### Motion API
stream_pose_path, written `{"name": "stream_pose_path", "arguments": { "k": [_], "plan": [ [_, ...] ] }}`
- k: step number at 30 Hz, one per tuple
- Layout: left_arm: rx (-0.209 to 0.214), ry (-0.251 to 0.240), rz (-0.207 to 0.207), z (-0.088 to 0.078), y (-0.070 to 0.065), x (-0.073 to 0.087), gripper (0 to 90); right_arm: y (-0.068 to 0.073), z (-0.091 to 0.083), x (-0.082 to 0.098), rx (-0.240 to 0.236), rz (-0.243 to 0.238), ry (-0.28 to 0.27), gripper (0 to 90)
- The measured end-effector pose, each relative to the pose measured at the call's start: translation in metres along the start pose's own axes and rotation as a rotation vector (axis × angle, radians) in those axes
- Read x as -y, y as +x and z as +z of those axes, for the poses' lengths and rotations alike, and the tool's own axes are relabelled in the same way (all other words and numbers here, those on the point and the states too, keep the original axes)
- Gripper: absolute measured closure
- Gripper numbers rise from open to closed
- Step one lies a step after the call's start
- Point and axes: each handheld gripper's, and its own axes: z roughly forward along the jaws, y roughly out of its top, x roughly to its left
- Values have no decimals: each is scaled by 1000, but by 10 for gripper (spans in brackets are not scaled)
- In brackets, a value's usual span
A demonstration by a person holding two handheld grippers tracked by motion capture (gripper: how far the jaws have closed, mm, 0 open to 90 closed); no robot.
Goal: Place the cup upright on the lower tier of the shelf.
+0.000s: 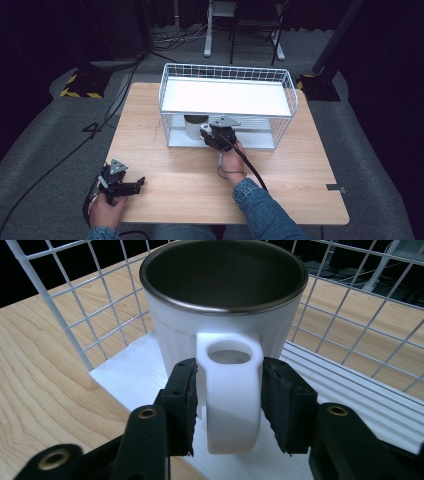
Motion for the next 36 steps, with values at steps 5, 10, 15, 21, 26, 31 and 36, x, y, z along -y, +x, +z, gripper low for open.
{"name": "stream_pose_path", "arguments": {
  "k": [5,10,15,21,26,31,36],
  "plan": [
    [0,0,0,0,0,0,90,-2,-5,0,-12,26,-8,523],
    [0,0,1,0,0,0,91,-4,-18,-3,-43,37,-22,480],
    [-1,1,1,0,0,0,90,-5,-35,-4,-80,24,-34,470],
    [0,0,1,0,0,0,91,-8,-64,-5,-121,-10,-47,463],
    [1,0,1,0,0,0,90,-12,-93,-3,-142,-25,-70,459],
    [1,0,0,0,0,0,90,-23,-114,1,-154,-20,-64,439],
    [1,0,1,0,0,0,91,-36,-139,7,-133,-33,-54,404]
  ]
}}
